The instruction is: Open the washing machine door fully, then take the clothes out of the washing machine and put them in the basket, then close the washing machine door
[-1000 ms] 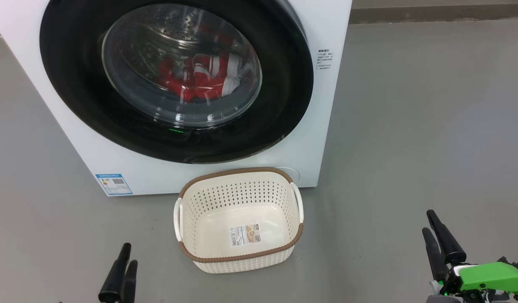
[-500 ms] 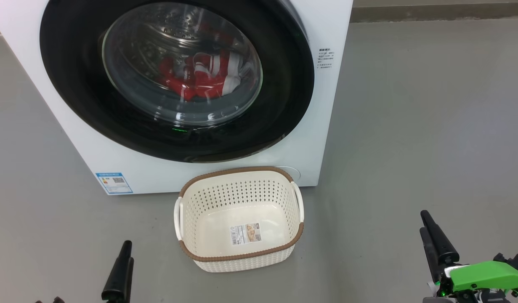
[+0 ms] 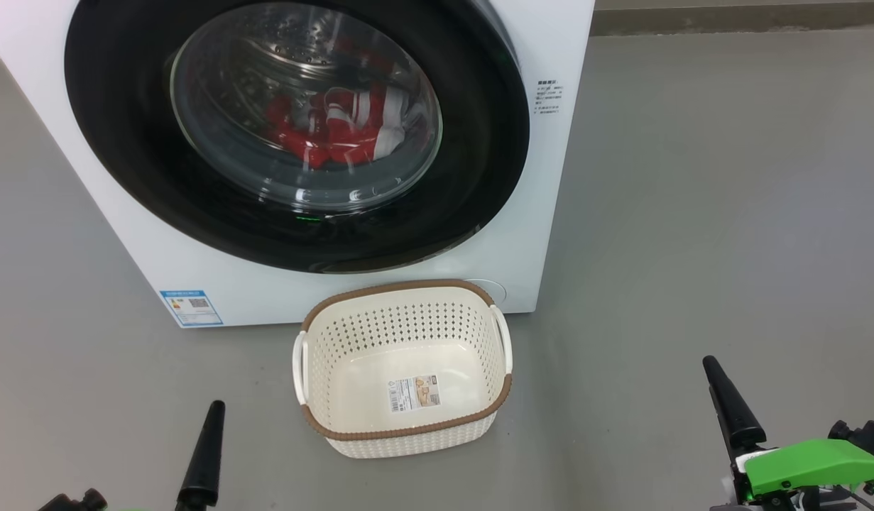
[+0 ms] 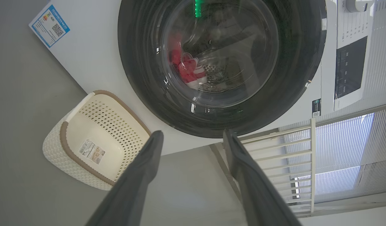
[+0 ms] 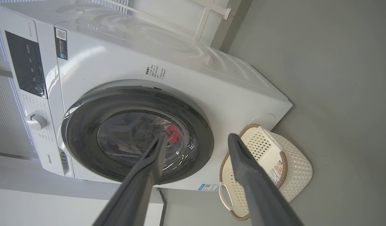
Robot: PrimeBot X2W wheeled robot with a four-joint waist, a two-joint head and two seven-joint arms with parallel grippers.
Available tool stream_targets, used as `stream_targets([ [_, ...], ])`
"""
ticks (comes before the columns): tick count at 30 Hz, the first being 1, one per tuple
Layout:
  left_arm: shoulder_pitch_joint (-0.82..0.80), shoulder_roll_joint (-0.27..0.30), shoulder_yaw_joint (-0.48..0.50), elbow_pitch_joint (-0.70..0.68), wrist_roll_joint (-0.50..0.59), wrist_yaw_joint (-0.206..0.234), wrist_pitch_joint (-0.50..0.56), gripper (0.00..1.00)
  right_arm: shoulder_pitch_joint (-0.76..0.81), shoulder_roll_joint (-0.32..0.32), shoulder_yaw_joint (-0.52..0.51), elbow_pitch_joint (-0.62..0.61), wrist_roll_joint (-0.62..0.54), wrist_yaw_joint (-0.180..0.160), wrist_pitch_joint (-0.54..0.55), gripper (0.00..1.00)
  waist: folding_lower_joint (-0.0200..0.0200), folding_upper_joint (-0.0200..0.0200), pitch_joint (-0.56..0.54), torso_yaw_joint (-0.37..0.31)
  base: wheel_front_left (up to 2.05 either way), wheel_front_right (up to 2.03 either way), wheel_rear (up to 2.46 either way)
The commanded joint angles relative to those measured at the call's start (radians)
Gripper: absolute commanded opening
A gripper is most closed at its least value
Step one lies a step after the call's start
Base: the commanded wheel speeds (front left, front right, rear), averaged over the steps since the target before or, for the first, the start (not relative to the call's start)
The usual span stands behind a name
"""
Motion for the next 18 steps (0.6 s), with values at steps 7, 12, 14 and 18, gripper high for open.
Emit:
stream_targets([
  [7, 0.007, 0.016, 0.003, -0.052, 0.137, 0.023, -0.030, 1.00, -0.022, -0.030, 0.029, -0.018, -0.097, 0.000, -0.029, 1.00, -0.0001, 0.0000, 0.000, 0.000, 0.00, 0.00, 0.00],
  [12, 0.014, 0.016, -0.010, -0.066, 0.212, 0.035, -0.045, 1.00, -0.021, -0.040, 0.050, -0.013, -0.155, 0.000, -0.044, 1.00, -0.0001, 0.0000, 0.000, 0.001, 0.00, 0.00, 0.00],
  [14, 0.017, 0.017, -0.014, -0.070, 0.241, 0.037, -0.051, 1.00, -0.020, -0.043, 0.058, -0.010, -0.178, 0.000, -0.050, 1.00, -0.0001, 0.0000, 0.000, 0.001, 0.00, 0.00, 0.00],
  [18, 0.023, 0.017, -0.021, -0.073, 0.287, 0.035, -0.060, 1.00, -0.020, -0.049, 0.071, -0.007, -0.216, 0.000, -0.059, 1.00, -0.0001, 0.0000, 0.000, 0.000, 0.00, 0.00, 0.00],
])
